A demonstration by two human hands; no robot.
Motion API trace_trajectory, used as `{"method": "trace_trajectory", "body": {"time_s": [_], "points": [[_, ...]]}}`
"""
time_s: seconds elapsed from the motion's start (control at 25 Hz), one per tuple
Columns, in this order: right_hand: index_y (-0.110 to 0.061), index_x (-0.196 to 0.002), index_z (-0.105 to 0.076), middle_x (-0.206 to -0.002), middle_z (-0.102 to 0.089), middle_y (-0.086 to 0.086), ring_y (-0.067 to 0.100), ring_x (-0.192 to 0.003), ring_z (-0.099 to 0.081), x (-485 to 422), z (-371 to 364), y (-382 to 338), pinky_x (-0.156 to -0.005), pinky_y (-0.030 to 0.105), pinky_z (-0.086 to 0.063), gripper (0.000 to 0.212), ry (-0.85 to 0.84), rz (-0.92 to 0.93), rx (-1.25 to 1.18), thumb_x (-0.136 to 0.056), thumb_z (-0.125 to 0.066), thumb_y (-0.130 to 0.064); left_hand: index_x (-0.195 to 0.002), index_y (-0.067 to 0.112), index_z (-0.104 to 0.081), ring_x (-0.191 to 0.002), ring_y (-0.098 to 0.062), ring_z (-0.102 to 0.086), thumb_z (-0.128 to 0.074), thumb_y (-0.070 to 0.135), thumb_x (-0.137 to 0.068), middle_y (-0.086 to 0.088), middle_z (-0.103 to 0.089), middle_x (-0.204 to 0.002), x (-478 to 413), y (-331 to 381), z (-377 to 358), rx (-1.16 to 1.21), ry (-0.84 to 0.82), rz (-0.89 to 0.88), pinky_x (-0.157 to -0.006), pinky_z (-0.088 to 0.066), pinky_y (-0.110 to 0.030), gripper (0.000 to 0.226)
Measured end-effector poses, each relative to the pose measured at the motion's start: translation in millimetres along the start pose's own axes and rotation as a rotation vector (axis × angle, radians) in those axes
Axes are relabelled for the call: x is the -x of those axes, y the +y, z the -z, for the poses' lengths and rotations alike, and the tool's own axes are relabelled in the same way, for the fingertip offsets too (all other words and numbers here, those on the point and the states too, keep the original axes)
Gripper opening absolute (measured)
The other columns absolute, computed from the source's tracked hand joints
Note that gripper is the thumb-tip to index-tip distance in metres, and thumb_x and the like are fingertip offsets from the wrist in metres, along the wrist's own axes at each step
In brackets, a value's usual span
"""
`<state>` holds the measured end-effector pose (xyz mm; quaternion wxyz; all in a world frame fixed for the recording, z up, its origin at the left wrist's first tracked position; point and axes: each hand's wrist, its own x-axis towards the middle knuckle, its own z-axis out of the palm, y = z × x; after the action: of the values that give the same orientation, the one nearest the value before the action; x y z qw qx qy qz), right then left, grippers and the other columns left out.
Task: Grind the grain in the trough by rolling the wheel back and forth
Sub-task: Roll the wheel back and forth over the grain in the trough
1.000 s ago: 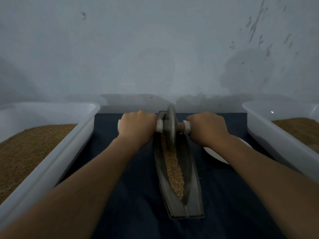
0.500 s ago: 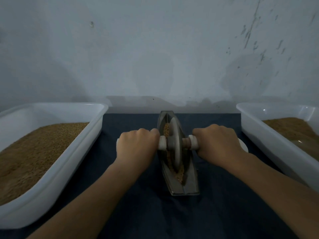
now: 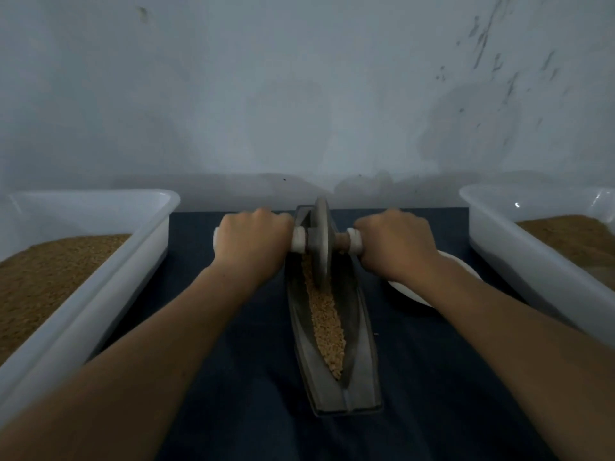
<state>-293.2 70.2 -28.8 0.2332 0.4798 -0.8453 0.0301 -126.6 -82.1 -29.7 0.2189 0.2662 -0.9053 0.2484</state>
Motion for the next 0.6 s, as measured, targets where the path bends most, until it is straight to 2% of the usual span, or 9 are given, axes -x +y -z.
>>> {"method": "trace_trajectory", "body": {"time_s": [0.12, 0.16, 0.24, 0.4, 0.6], "points": [[-0.034, -0.074, -0.045, -0.066, -0.038, -0.008, 0.020, -0.064, -0.046, 33, 14, -3, -0.055, 0.030, -0.033, 0.024, -0.026, 0.037, 0.001, -0.077, -0.068, -0.034, -0.078, 0.023, -0.041, -0.046, -0.018, -0.027, -0.065, 0.022, -0.082, 0.006, -0.028, -0.059, 32, 6, 20, -0.004, -0.009, -0.016, -0.045, -0.017, -0.030, 0.024], [-0.034, -0.073, -0.044, -0.065, -0.038, -0.009, 0.019, -0.063, -0.045, 44, 22, -3, -0.053, 0.029, -0.031, 0.024, -0.034, 0.053, 0.001, -0.076, -0.068, -0.035, -0.077, 0.024, -0.041, -0.046, -0.018, -0.030, -0.066, 0.023, -0.082, 0.007, -0.028, -0.059, 44, 7, 28, 0.003, -0.011, -0.023, -0.045, -0.017, -0.030, 0.025], [-0.034, -0.069, -0.040, -0.065, -0.041, -0.011, 0.015, -0.060, -0.046, 62, 34, -2, -0.049, 0.027, -0.027, 0.027, -0.064, 0.073, -0.002, -0.075, -0.067, -0.035, -0.076, 0.024, -0.042, -0.047, -0.020, -0.040, -0.069, 0.023, -0.078, 0.008, -0.031, -0.059, 65, 9, 42, 0.005, -0.019, -0.041, -0.045, -0.019, -0.029, 0.027], [-0.038, -0.063, -0.033, -0.063, -0.045, -0.012, 0.007, -0.054, -0.040, 74, 40, 2, -0.045, 0.025, -0.021, 0.035, -0.118, 0.064, -0.011, -0.072, -0.067, -0.038, -0.073, 0.024, -0.044, -0.044, -0.016, -0.030, -0.074, 0.022, -0.071, 0.008, -0.032, -0.056, 71, 6, 47, 0.022, -0.038, -0.082, -0.045, -0.010, -0.026, 0.031], [-0.035, -0.069, -0.041, -0.065, -0.040, -0.011, 0.018, -0.060, -0.045, 17, 12, 3, -0.049, 0.026, -0.024, 0.028, -0.067, 0.069, 0.012, -0.073, -0.068, -0.039, -0.081, 0.025, -0.042, -0.047, -0.016, -0.027, -0.062, 0.024, -0.084, 0.007, -0.030, -0.061, 17, -1, 1, 0.024, -0.015, -0.055, -0.045, -0.015, -0.030, 0.020]]}}
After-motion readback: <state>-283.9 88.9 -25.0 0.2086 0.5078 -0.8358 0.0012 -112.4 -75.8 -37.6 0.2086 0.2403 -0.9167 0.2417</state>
